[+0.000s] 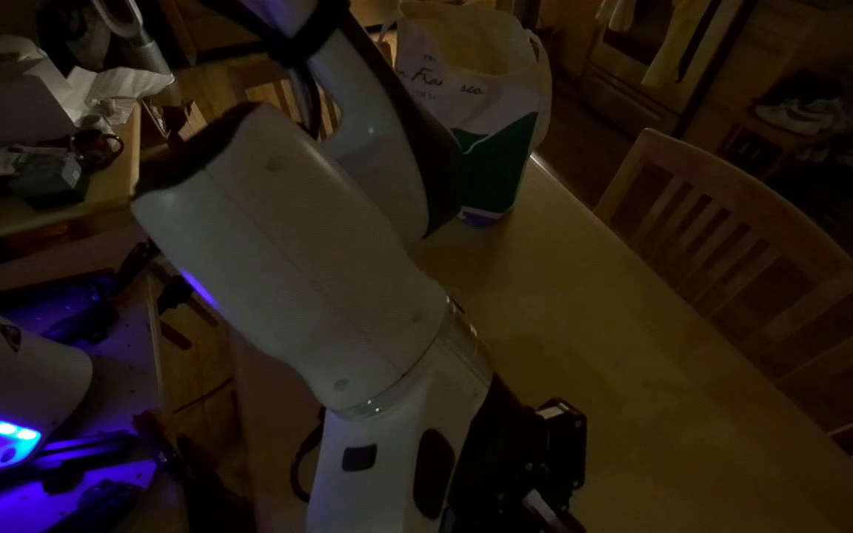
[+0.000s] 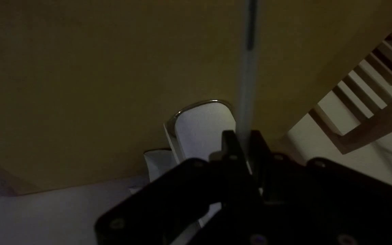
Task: Pick up the pen and put it in the parse
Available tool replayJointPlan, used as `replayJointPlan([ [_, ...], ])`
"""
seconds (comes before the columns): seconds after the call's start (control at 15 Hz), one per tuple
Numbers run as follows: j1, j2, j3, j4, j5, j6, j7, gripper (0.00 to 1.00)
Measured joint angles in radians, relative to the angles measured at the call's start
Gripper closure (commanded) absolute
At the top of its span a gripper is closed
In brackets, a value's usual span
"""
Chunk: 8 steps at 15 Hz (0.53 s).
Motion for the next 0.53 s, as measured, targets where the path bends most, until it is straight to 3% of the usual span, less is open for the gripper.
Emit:
replayJointPlan([
  [0.53,0.177,0.056,-0.175,-0.016,0.066,-0.004,0.041,0.97],
])
